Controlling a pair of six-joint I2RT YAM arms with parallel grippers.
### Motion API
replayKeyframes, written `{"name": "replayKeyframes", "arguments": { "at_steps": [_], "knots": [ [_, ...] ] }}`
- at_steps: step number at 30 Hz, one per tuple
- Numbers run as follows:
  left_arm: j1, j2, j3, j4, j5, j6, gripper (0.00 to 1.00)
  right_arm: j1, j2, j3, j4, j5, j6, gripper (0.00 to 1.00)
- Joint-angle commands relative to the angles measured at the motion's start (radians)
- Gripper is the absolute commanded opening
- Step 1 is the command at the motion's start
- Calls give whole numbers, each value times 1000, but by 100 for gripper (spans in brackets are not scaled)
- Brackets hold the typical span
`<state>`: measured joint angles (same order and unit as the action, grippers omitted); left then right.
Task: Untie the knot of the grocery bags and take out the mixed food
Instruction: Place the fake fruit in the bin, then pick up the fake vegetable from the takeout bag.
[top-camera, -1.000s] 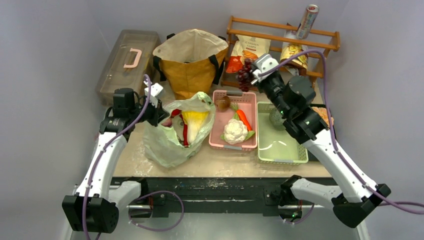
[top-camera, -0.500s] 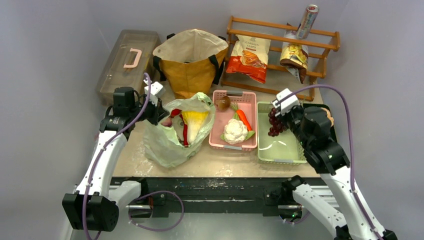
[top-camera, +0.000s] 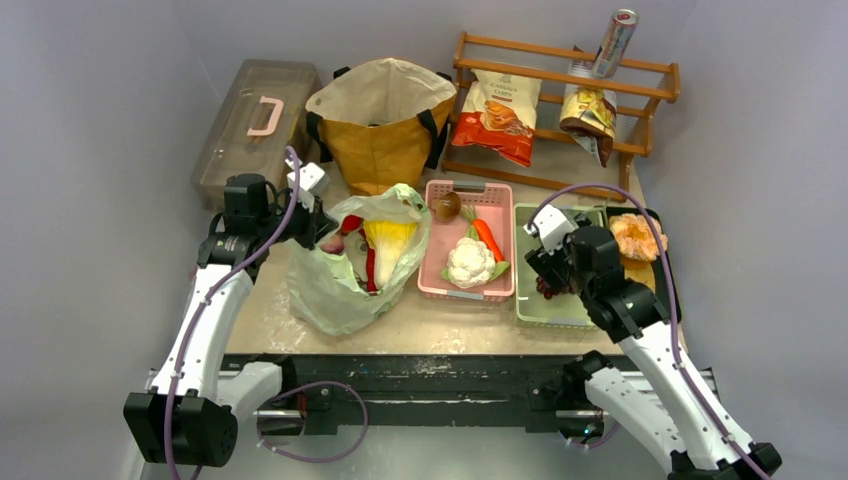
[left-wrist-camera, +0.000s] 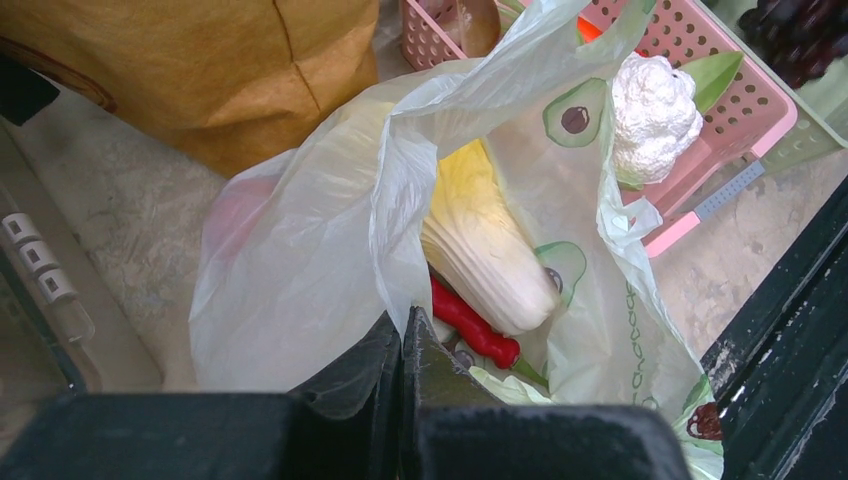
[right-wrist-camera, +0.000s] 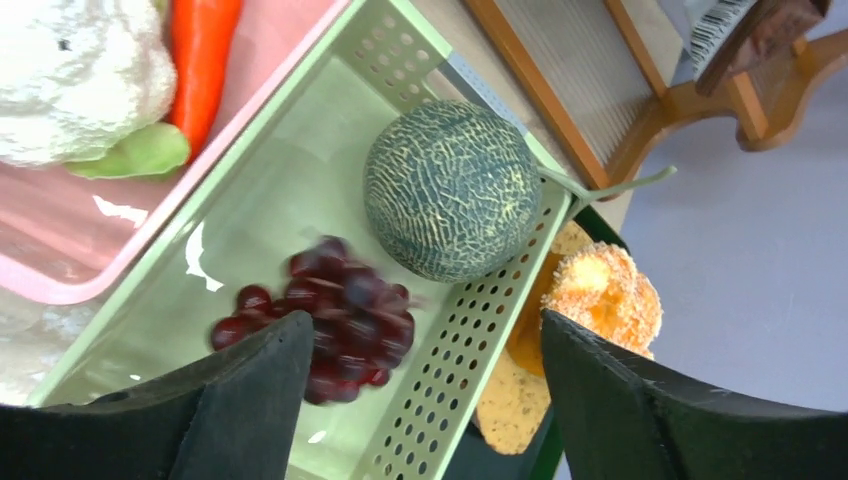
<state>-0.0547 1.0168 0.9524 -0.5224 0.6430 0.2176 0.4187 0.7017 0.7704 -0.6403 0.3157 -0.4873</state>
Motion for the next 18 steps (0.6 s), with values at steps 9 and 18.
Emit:
{"name": "replayKeyframes", "arguments": {
  "at_steps": [9, 18],
  "knots": [
    [-4, -18, -6, 82, 19, -106, 0, 188, 431, 455, 245, -433, 432, 60],
    [-4, -32, -39, 120, 39, -262, 0, 409, 739, 380, 713, -529, 52, 67]
  ]
}}
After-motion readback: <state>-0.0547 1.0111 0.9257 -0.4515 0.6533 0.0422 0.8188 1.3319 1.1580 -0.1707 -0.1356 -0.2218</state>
